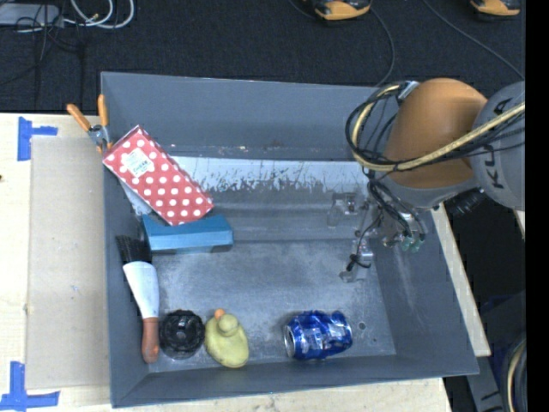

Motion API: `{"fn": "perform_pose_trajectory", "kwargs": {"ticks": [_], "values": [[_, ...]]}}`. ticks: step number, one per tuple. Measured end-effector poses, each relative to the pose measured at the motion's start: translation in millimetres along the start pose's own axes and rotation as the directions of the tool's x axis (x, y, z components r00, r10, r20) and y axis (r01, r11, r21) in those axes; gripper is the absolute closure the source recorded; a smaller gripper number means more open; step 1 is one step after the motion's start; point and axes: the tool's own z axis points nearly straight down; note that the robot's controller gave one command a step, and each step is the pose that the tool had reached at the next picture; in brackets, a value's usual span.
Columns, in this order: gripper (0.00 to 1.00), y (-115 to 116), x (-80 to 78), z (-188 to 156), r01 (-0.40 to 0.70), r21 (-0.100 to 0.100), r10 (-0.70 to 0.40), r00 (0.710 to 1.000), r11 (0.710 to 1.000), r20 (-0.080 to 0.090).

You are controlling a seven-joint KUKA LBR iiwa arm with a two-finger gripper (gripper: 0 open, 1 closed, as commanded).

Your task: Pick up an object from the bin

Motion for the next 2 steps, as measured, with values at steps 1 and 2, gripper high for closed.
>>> {"fn": "perform_pose_trajectory", "kwargs": {"ticks": [1, 2], "values": [[0.00, 10, 40.1, 58, 0.124, -0.001, -0.124, 0.992, 0.992, -0.003], [0.00, 11, 81.9, 61, 0.148, -0.002, -0.148, 0.989, 0.989, -0.007]]}}
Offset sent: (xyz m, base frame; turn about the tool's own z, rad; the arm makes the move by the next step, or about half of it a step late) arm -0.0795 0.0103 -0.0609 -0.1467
